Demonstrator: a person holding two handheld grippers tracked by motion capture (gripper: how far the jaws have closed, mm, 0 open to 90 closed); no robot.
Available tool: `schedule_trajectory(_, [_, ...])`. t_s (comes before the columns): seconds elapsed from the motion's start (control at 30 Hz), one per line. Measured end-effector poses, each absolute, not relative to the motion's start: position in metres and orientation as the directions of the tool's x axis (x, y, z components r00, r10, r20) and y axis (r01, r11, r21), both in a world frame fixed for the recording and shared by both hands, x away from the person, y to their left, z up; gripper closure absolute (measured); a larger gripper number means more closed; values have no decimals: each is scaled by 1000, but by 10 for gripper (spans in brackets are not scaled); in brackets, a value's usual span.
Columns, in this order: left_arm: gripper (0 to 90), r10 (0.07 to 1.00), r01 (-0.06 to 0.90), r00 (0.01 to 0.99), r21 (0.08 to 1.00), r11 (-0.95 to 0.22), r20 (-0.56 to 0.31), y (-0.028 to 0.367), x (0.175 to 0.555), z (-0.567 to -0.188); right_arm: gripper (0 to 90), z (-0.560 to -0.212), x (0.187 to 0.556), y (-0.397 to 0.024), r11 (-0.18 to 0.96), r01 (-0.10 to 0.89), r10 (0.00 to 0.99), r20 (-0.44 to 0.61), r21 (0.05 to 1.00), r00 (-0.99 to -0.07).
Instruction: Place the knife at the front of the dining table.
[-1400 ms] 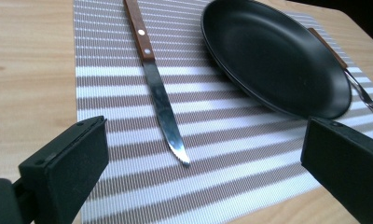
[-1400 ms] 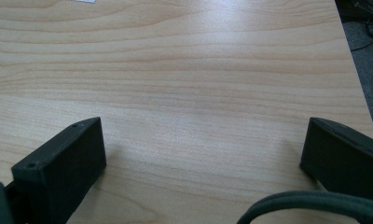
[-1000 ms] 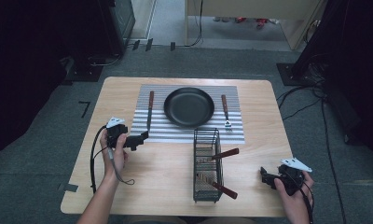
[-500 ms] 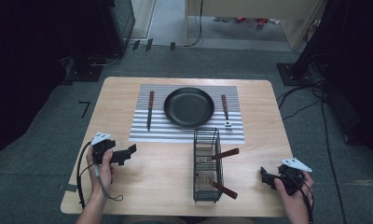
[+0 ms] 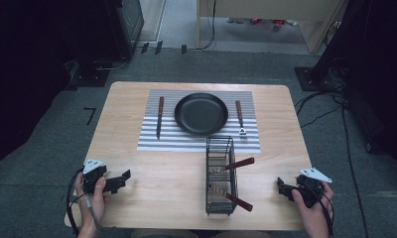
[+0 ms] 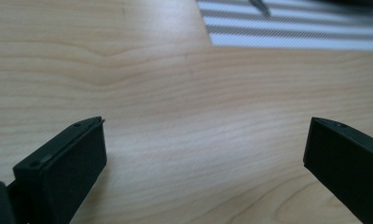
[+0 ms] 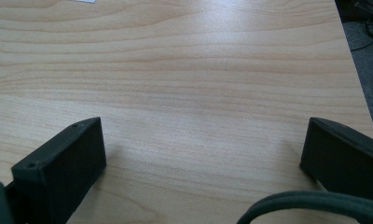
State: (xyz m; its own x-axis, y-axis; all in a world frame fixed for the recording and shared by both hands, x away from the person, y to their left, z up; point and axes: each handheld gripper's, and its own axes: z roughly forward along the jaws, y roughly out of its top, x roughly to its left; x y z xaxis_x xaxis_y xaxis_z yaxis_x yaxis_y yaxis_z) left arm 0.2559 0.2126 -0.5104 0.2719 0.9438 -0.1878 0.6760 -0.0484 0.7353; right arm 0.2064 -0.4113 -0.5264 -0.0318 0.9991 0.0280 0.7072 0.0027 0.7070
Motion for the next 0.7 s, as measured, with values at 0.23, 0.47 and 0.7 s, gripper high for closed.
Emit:
schedule_trajectory(0.23, [0, 952, 685, 271, 724, -86, -143, 212, 251, -515, 0, -526, 206, -411, 3, 707, 999, 28, 707, -32])
schedule_trajectory(0.47, [0, 961, 677, 275, 717, -164, -39, 202, 253, -519, 0, -527, 206, -411, 1, 707, 999, 29, 708, -31])
schedule_trajectory(0.7, [0, 958, 677, 288, 707, -206, 3, 198, 255, -520, 0, -527, 206, -411, 2, 707, 999, 29, 707, -31])
